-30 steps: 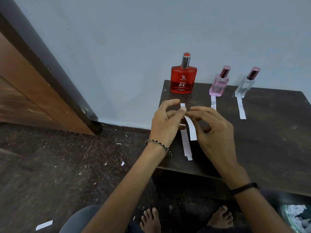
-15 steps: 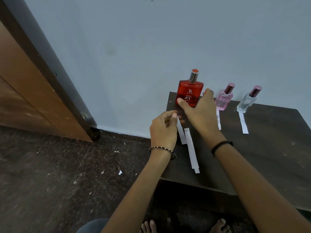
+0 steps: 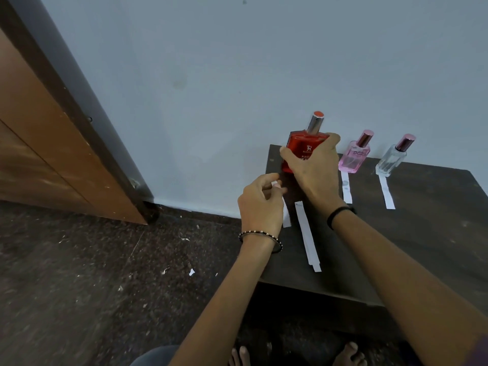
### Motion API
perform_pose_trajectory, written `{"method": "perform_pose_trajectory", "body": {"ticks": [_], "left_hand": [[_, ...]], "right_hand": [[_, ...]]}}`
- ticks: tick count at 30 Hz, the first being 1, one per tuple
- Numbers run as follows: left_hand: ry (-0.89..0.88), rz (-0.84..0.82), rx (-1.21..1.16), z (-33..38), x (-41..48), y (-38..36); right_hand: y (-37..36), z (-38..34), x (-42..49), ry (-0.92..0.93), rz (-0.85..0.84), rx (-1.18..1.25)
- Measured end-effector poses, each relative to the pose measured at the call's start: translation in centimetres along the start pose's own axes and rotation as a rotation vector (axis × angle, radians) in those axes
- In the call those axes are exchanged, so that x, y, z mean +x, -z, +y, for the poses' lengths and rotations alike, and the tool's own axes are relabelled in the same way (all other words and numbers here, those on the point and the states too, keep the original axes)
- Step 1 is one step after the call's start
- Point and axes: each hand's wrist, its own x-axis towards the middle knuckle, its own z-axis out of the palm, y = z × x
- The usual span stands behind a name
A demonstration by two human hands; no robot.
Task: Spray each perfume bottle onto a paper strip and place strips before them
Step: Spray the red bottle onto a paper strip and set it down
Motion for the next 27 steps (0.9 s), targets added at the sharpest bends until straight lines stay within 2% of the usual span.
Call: {"method": "perform_pose_trajectory", "body": {"ticks": [5, 10, 21, 27], "left_hand": [[-0.079, -0.012, -0.009, 0.5, -0.3, -0.1], [-0.044, -0.130, -0.130, 1.5, -1.3, -1.5], [-0.010, -0.522, -0.184, 3.4, -4.0, -6.6], [-0.038, -0.487, -0.146, 3.4, -4.3, -7.8]], "right_hand": [[5.9, -0.4, -5.1, -0.021, -0.002, 0.095], [11.4, 0.4, -9.7, -0.078, -0.139, 0.061], [14.8, 3.9, -11.1, -0.075, -0.198, 0.125], [15.7, 4.7, -10.8, -0.075, -0.210, 0.115]]}}
